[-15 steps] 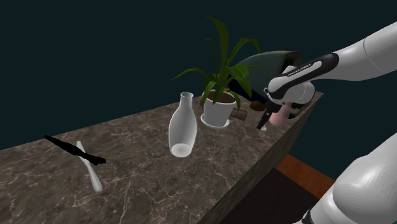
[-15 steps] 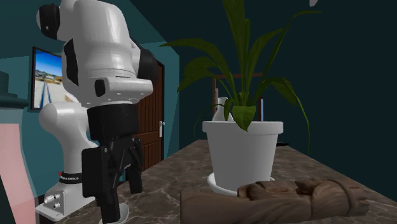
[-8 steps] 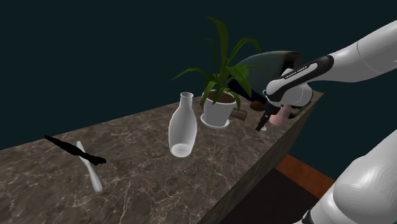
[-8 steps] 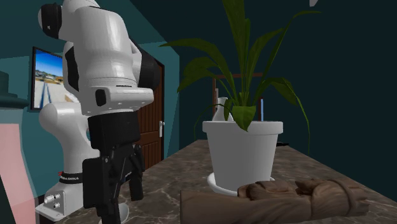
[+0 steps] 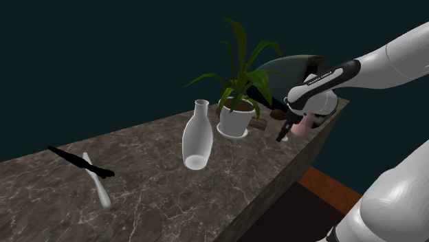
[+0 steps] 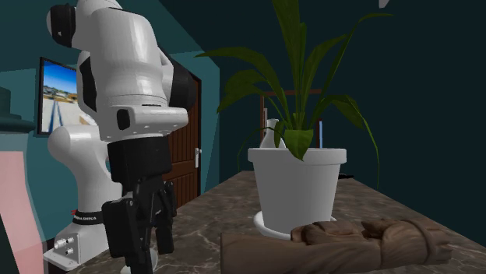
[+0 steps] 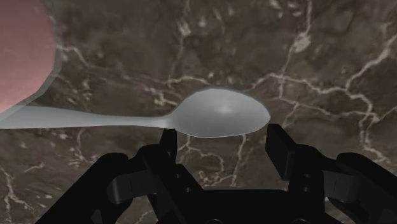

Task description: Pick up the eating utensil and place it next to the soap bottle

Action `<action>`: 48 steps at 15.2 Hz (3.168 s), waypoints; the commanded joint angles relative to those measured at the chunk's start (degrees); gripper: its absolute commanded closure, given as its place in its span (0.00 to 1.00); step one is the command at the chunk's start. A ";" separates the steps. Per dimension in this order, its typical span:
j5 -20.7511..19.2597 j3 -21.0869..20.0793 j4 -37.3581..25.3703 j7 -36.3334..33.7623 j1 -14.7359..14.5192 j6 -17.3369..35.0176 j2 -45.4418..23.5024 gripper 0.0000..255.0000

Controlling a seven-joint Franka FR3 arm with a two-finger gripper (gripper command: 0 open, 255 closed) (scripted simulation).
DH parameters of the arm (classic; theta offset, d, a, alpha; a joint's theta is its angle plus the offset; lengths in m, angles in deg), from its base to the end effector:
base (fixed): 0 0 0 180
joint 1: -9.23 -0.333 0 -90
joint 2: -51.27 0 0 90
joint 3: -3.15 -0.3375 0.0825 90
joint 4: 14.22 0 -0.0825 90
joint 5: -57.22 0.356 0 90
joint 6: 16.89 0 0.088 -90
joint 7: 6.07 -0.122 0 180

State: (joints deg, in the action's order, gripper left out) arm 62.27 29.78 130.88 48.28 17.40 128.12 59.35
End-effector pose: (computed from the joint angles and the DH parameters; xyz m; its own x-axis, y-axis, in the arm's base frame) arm 0.3628 -0.2522 0.3594 0.9491 0.2670 0.1673 0.2667 -0.9635 0.0245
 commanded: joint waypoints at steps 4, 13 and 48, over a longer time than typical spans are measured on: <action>0.01 0.00 0.00 0.00 -0.01 0.01 -0.01 1.00; -3.95 -1.28 -2.76 -3.51 1.20 -7.58 5.37 1.00; -7.11 -5.03 -22.84 -8.43 2.01 -35.69 13.96 1.00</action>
State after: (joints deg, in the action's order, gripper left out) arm 55.08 24.76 108.98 39.84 19.46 93.25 73.47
